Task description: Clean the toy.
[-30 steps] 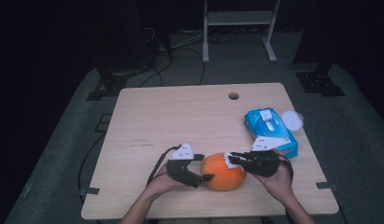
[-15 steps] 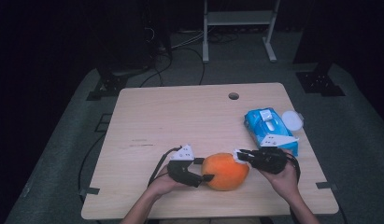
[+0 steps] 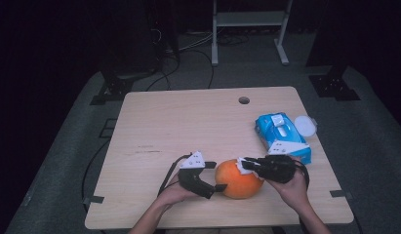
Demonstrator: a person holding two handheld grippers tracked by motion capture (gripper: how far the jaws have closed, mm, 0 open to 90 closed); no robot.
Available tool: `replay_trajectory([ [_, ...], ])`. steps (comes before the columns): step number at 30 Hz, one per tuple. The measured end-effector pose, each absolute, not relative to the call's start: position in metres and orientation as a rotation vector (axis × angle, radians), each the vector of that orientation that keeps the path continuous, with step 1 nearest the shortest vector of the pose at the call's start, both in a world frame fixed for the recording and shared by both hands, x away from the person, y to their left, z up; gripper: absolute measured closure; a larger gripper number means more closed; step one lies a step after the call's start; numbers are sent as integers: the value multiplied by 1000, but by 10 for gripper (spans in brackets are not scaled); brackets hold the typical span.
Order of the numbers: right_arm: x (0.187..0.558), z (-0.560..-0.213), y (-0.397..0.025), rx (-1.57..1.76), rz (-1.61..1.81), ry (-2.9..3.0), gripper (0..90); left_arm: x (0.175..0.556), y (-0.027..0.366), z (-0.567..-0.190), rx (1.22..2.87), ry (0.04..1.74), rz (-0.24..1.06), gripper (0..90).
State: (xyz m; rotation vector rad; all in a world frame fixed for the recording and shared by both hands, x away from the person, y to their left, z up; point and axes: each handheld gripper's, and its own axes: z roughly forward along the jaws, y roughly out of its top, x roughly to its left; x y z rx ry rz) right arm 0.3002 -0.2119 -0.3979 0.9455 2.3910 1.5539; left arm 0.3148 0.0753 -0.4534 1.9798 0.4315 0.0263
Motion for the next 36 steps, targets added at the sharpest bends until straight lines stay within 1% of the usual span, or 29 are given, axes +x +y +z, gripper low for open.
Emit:
replay_trajectory([
  [2, 303, -399, -215, 971, 1577, 2388, 808, 315, 70, -458, 1978, 412, 17, 68],
  [3, 302, -400, -213, 970, 1577, 2392, 807, 314, 67, -459, 1978, 394, 22, 89],
  [4, 301, -399, -211, 963, 1569, 2395, 807, 310, 65, -457, 1975, 371, 47, 153],
  [6, 297, -395, -206, 940, 1533, 2382, 809, 305, 62, -449, 1961, 362, 75, 233],
  [8, 294, -389, -205, 922, 1566, 2363, 810, 302, 62, -439, 1926, 348, 84, 273],
  [10, 290, -383, -203, 897, 1604, 2343, 810, 299, 64, -424, 1895, 333, 101, 290],
  [12, 289, -380, -202, 886, 1613, 2324, 810, 298, 69, -417, 1887, 340, 117, 304],
  [15, 294, -389, -202, 927, 1599, 2340, 809, 298, 69, -422, 1935, 372, 136, 326],
  [17, 296, -395, -200, 947, 1604, 2349, 809, 300, 69, -423, 1934, 408, 122, 331],
  [22, 284, -381, -190, 845, 1591, 2337, 808, 297, 61, -421, 1930, 461, 138, 324],
  [26, 285, -383, -190, 841, 1556, 2333, 808, 297, 61, -424, 1895, 520, 103, 304],
  [28, 288, -388, -195, 868, 1561, 2331, 808, 295, 58, -423, 1897, 491, 79, 271],
  [30, 289, -390, -200, 875, 1548, 2330, 807, 296, 59, -421, 1905, 433, 36, 208],
  [32, 290, -390, -205, 882, 1551, 2332, 806, 301, 64, -421, 1880, 410, 13, 184],
  [35, 292, -392, -209, 895, 1574, 2342, 806, 311, 65, -431, 1889, 421, 7, 92],
  [36, 293, -393, -209, 894, 1581, 2350, 806, 313, 63, -436, 1904, 416, 4, 79],
])
